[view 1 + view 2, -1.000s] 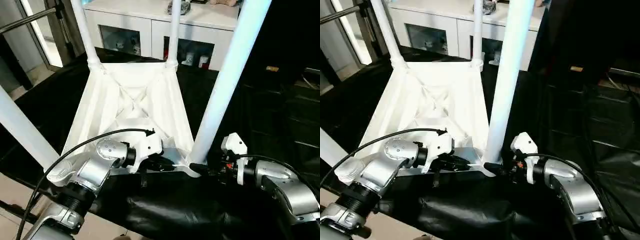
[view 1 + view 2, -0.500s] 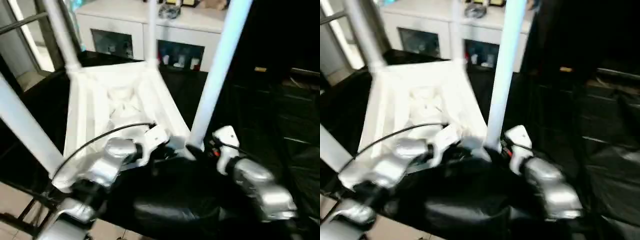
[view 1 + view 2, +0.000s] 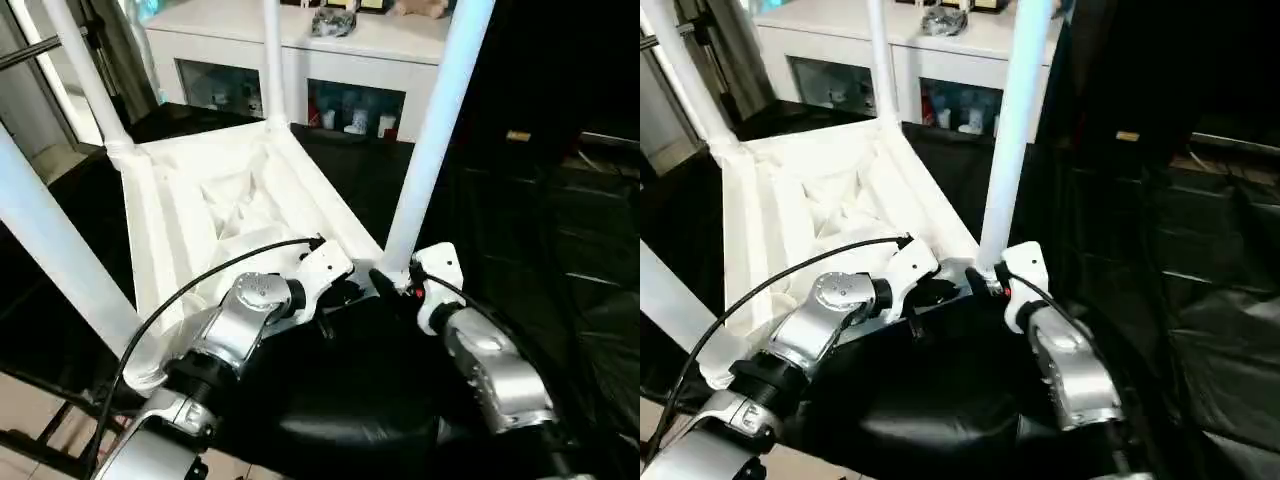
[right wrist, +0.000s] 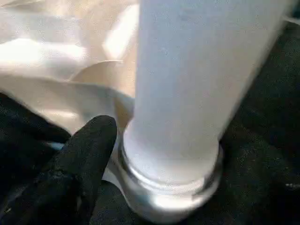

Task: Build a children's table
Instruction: Rotate leg to tighten

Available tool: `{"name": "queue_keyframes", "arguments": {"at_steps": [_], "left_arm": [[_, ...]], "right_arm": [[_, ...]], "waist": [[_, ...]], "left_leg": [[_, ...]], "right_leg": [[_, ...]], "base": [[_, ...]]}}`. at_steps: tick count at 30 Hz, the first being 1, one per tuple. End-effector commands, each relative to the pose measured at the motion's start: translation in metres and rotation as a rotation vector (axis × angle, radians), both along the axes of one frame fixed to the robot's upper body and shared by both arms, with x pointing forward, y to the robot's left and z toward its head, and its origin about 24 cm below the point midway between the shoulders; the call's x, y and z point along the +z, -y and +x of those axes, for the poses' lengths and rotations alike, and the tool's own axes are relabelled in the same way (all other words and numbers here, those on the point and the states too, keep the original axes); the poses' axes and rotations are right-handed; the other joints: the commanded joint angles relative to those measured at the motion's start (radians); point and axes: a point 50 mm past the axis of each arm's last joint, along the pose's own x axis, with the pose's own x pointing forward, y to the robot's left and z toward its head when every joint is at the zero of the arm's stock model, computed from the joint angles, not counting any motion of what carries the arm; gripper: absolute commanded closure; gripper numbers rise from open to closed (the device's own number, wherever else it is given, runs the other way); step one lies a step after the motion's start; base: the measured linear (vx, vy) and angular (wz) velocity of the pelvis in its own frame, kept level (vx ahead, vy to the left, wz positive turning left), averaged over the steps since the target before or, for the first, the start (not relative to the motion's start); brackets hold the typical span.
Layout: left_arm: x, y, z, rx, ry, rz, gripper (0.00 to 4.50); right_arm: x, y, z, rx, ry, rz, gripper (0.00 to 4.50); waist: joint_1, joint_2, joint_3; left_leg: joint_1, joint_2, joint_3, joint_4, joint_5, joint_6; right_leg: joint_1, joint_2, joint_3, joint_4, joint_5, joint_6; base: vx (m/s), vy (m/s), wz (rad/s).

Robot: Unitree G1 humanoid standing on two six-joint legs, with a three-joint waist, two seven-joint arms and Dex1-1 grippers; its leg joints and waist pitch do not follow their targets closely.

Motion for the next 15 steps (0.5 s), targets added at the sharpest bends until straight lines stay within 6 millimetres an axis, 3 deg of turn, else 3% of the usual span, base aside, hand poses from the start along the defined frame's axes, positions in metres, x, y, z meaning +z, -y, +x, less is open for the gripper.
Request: {"name": "queue_keyframes", "arguments": {"at_steps": [1,5,11,13,15], "left_arm": [[0.01,0.018,-0.012,-0.182,0.016,-0.072,4.5],[0.01,0.005,-0.02,-0.279,-0.011,-0.066,4.5],[0.011,-0.012,-0.025,-0.342,-0.042,-0.057,4.5],[0.012,-0.016,-0.026,-0.354,-0.052,-0.056,4.5],[0.013,-0.019,-0.027,-0.361,-0.058,-0.057,4.5]], "right_arm": [[-0.008,-0.015,-0.01,0.168,-0.06,0.002,0.81],[0.005,0.001,-0.009,0.254,-0.044,0.007,0.81],[0.015,0.017,-0.019,0.428,-0.078,0.019,0.81],[0.016,0.019,-0.024,0.473,-0.094,0.017,0.81],[0.017,0.02,-0.027,0.501,-0.106,0.027,0.96]], "waist": [[0.006,-0.012,-0.039],[0.017,-0.009,-0.04],[0.022,-0.01,-0.043],[0.025,-0.016,-0.043],[0.028,-0.014,-0.042]], "left_leg": [[-0.008,0.031,-0.007,-0.061,-0.227,0.046],[-0.005,0.036,-0.008,-0.062,-0.225,0.054],[-0.006,0.036,-0.006,-0.054,-0.183,0.073],[-0.007,0.036,-0.005,-0.054,-0.179,0.077],[-0.006,0.036,-0.005,-0.055,-0.183,0.077]], "right_leg": [[0.047,-0.063,0.042,-0.089,-0.233,-0.15],[0.045,-0.064,0.042,-0.085,-0.22,-0.161],[0.05,-0.062,0.04,-0.07,-0.094,-0.209],[0.053,-0.063,0.039,-0.071,-0.104,-0.206],[0.05,-0.064,0.04,-0.072,-0.13,-0.201]], "base": [[0.0,0.0,0.0],[0.0,0.0,0.0],[0.0,0.0,0.0],[0.0,0.0,0.0],[0.0,0.0,0.0]]}}
